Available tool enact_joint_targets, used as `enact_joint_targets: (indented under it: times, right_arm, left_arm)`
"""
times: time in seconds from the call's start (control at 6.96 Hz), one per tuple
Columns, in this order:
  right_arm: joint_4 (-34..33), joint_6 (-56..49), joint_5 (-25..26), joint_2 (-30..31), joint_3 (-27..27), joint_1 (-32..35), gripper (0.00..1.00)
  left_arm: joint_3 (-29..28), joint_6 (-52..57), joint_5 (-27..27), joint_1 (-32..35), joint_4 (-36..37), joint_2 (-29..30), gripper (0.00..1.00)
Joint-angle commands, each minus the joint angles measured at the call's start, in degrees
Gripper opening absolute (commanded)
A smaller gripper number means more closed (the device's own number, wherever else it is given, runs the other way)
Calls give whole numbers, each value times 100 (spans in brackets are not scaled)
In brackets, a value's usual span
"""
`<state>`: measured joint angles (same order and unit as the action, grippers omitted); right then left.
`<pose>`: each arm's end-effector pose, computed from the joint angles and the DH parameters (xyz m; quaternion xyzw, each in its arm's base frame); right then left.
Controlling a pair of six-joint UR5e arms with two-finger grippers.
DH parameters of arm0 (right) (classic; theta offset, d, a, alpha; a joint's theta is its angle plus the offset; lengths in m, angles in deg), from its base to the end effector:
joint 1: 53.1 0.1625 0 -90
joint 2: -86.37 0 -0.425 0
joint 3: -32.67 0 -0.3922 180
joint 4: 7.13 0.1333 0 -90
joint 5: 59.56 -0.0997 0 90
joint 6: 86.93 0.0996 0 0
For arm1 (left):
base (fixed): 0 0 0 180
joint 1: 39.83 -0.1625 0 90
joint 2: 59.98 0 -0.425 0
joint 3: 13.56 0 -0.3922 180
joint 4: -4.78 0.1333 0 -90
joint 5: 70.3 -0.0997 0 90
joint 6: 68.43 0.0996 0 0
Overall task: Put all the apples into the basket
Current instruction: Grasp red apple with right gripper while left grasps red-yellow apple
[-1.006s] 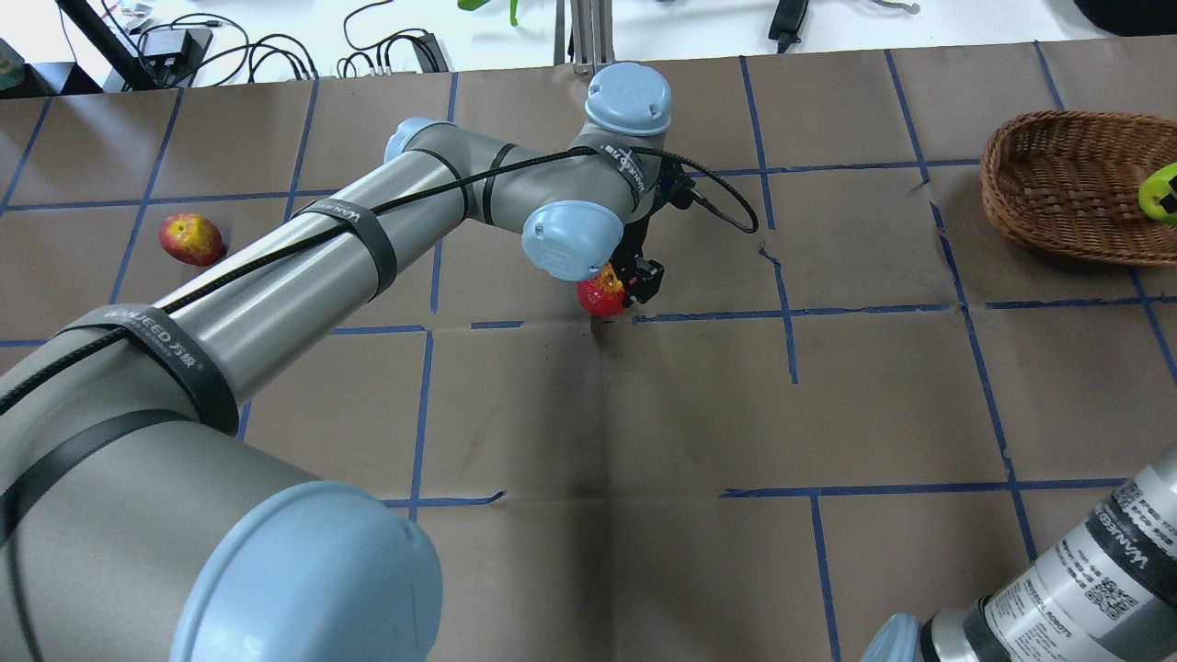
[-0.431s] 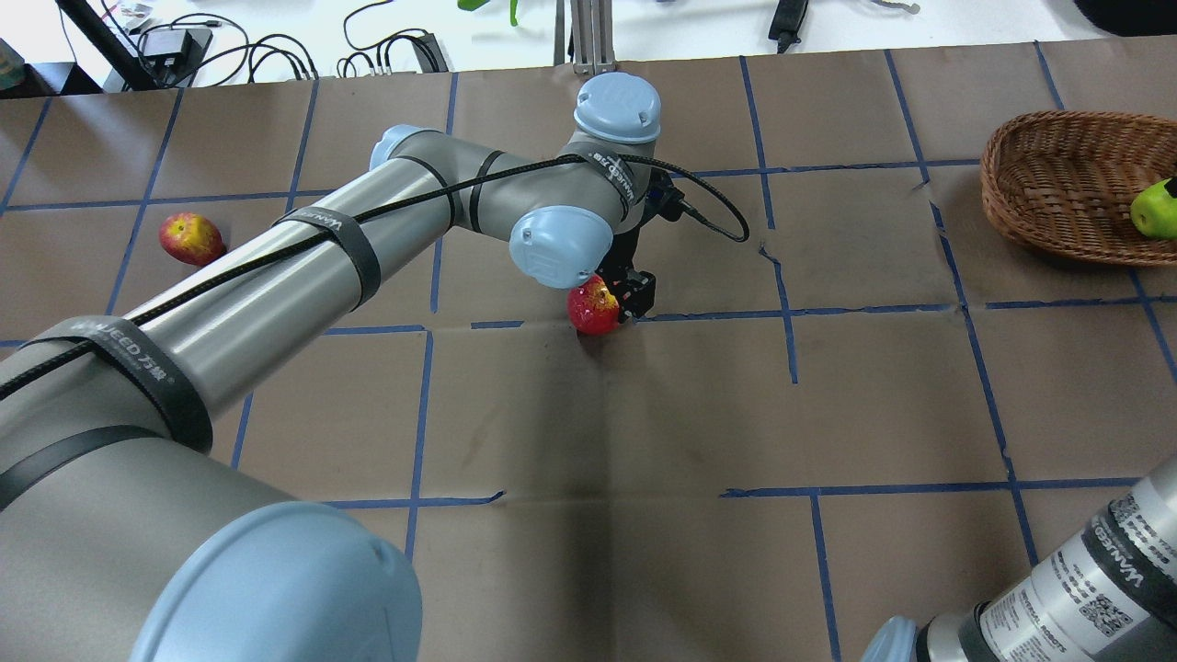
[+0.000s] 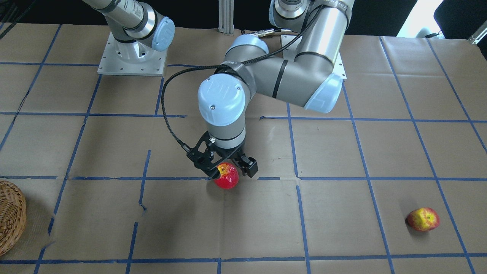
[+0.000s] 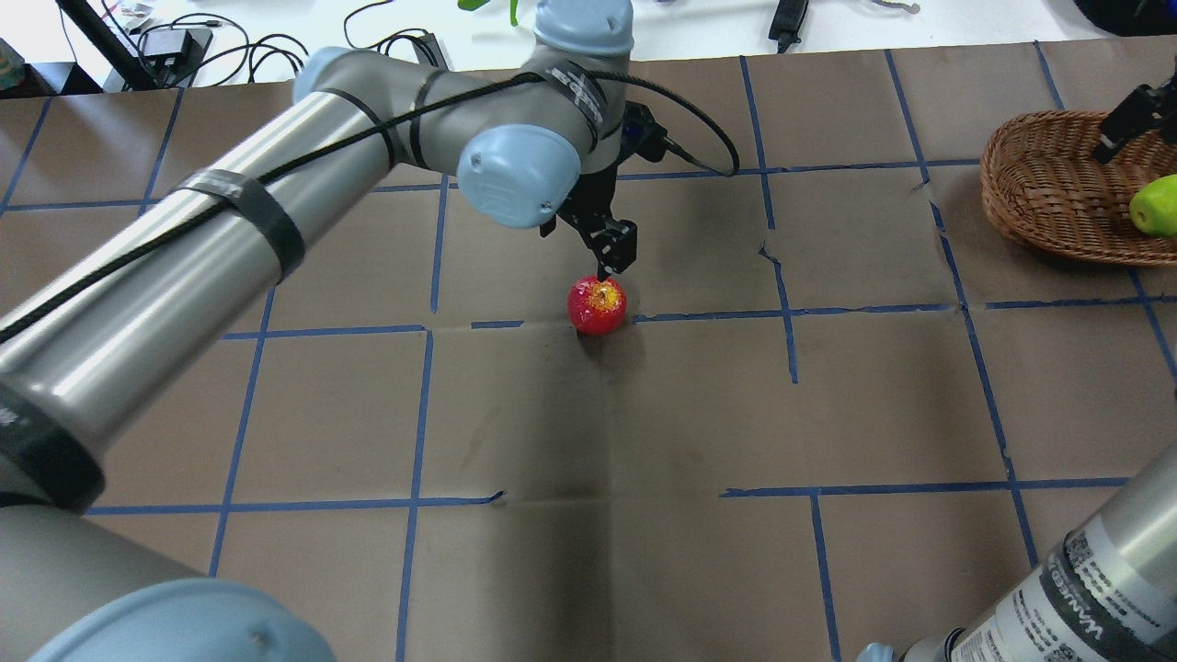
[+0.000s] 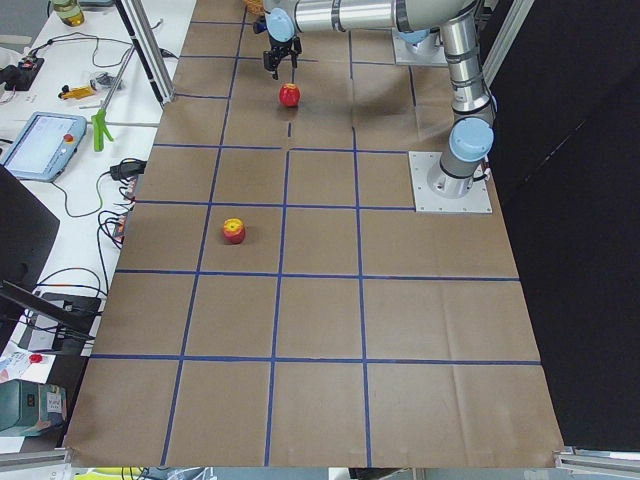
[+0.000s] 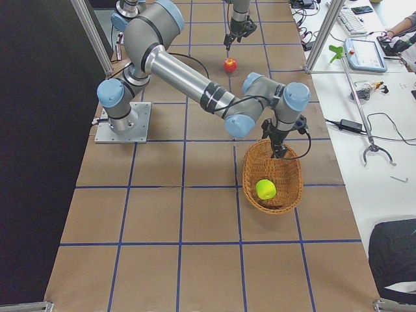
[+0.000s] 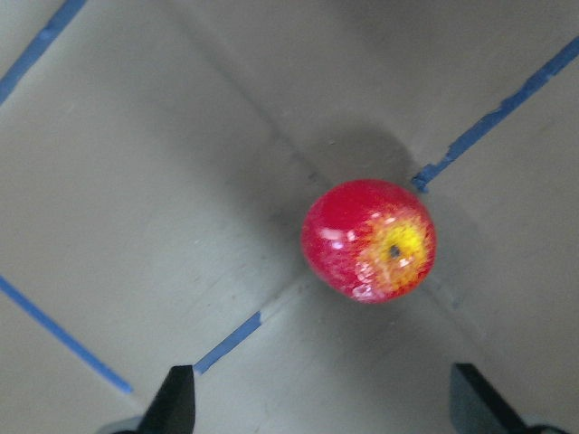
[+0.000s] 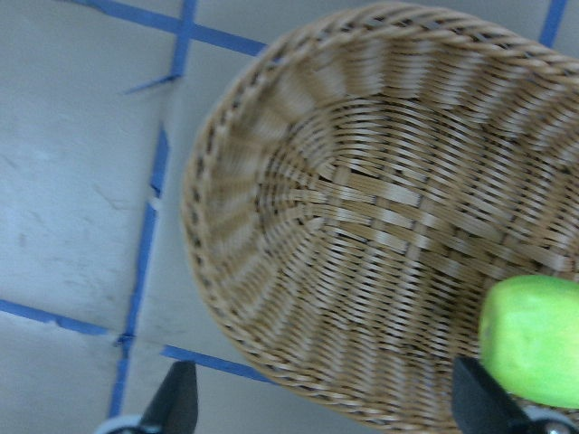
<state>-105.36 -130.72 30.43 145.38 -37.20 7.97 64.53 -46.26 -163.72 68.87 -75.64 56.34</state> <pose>-0.2215 -0.6763 0.3489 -0.1293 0.9913 0.0184 0.0137 -0.3320 -0.5836 0.3384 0.3499 0.9354 0.0430 0.0285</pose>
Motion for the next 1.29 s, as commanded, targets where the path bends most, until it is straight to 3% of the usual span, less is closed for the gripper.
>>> enact_joint_targets:
  times: [0.0,0.29,0.43,0.57,0.72,1.15]
  right_arm:
    - [76,1464,1,652,-760,1015,99]
    - [-81,3026,-25,1242,-1482,1877,99]
    - [-448,3879,1,1262,-1607,2621,99]
    - [-669,4601,-42,1219,-1626,3116,99]
    - [-1054,4678,-86,1070,-1626,3434,99]
    - [-1900,5359,-280,508,-1608,4534,99]
  left_arm:
    - [388,321,25,-1605,-447,-854,98]
    - [681,639,419,-3705,-396,-876,96]
    - [621,700,482,-4255,-326,-692,96]
    - [524,727,430,-4322,214,-429,96]
    - [532,745,421,-4374,1072,-96,96]
    - [305,1025,193,-4453,2038,678,96]
